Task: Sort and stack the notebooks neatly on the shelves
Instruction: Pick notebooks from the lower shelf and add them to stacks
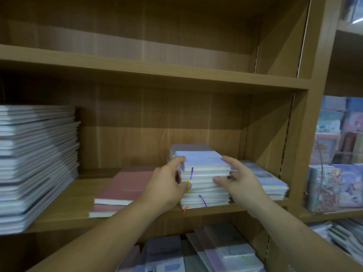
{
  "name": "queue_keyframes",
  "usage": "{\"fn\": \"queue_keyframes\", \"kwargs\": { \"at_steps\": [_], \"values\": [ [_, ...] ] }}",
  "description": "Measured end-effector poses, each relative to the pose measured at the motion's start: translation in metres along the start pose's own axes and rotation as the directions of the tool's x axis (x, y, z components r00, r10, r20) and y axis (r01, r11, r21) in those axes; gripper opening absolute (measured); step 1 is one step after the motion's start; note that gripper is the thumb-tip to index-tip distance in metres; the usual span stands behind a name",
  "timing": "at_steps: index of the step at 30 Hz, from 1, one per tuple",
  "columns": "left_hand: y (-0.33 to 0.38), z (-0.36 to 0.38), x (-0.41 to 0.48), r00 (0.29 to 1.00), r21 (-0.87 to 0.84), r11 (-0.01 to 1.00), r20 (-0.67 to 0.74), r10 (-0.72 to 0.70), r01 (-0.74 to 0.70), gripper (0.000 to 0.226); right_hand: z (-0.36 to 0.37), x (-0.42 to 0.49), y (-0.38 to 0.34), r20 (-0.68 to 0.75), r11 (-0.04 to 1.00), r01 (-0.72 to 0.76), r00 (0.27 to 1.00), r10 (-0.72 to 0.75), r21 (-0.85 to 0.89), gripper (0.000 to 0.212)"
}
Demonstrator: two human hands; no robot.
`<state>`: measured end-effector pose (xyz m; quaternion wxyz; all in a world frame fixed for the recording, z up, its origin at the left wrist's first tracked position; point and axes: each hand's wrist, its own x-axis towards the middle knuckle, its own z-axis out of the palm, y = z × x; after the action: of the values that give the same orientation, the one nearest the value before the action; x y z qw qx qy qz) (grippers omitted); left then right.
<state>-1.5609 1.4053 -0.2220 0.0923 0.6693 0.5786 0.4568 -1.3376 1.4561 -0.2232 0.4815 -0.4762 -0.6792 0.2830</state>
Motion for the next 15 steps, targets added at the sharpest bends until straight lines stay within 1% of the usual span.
{"fn": "queue_keyframes", "kwargs": {
  "at_steps": [3,5,8,10,12,14,15],
  "values": [
    [-0.006,-0.001,0.001,1.0,-0.017,1.0,0.024,0.018,-0.017,0.07,0.0,-0.003,0.001,-0.044,0.999,0.009,0.999,-0.011,-0.045,0.069],
    [-0.012,0.0,0.006,1.0,-0.041,0.999,0.026,0.017,-0.016,0.062,-0.002,-0.006,0.0,-0.049,0.995,0.027,0.998,-0.031,-0.098,0.066],
    [-0.013,0.003,0.01,0.998,-0.044,0.998,-0.042,0.039,-0.041,0.045,-0.003,-0.006,-0.001,-0.065,0.996,0.041,0.997,-0.046,-0.076,0.051],
    [-0.011,0.005,0.01,0.993,-0.027,0.997,-0.095,0.064,-0.067,0.04,-0.001,-0.002,0.001,-0.099,0.996,0.046,0.994,-0.053,-0.077,0.047],
    [-0.013,0.007,0.01,0.994,-0.027,0.997,-0.09,0.069,-0.072,0.044,0.0,0.0,0.0,-0.123,0.995,0.038,0.991,-0.049,-0.093,0.05],
    [-0.018,0.005,0.006,0.999,-0.09,0.995,-0.026,0.044,-0.046,0.055,0.002,-0.008,-0.004,-0.12,0.993,0.038,0.991,-0.052,-0.111,0.055],
    [-0.021,0.004,0.0,0.999,-0.116,0.992,-0.009,0.045,-0.046,0.061,0.003,-0.017,-0.006,-0.135,0.996,0.042,0.989,-0.051,-0.075,0.058]
  ]
}}
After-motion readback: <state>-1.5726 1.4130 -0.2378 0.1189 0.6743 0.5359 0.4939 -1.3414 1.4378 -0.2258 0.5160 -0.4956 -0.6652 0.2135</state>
